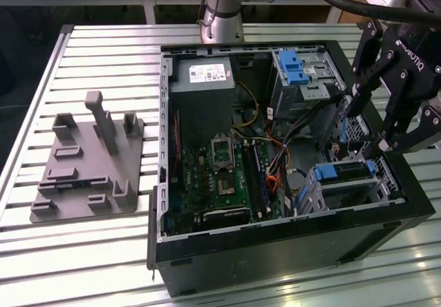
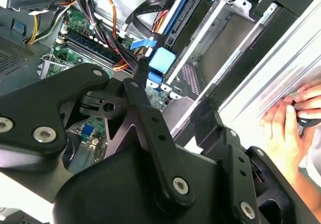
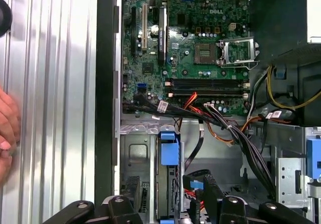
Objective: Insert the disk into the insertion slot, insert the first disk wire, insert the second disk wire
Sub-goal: 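Insert the first disk wire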
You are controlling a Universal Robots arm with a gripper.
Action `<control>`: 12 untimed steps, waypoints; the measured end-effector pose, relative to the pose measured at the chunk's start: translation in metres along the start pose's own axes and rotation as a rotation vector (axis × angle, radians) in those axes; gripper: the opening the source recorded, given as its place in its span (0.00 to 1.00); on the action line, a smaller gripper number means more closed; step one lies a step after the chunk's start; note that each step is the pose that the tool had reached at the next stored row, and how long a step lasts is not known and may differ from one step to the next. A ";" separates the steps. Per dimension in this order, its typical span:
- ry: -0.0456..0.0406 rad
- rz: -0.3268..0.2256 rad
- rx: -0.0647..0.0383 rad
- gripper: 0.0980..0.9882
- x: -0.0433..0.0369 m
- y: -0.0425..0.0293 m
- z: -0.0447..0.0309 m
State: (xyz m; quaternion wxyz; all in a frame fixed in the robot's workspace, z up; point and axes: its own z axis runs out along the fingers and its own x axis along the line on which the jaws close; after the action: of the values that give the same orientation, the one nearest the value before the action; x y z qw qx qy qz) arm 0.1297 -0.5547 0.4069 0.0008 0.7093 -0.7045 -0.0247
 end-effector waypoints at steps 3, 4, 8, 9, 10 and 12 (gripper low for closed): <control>-0.0008 0.031 0.001 0.58 -0.0003 -0.0003 0.0009; 0.0016 0.032 0.001 0.58 -0.0013 -0.0011 0.0011; 0.0364 0.033 0.000 0.58 -0.0058 -0.0052 0.0025; 0.0478 0.033 0.000 0.58 -0.0070 -0.0059 0.0029; 0.0604 0.034 0.000 0.58 -0.0087 -0.0066 0.0033; 0.0866 0.035 0.000 0.58 -0.0136 -0.0073 0.0039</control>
State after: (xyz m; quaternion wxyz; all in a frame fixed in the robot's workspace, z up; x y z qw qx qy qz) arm 0.1368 -0.5409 0.4033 0.0316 0.6974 -0.7160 0.0062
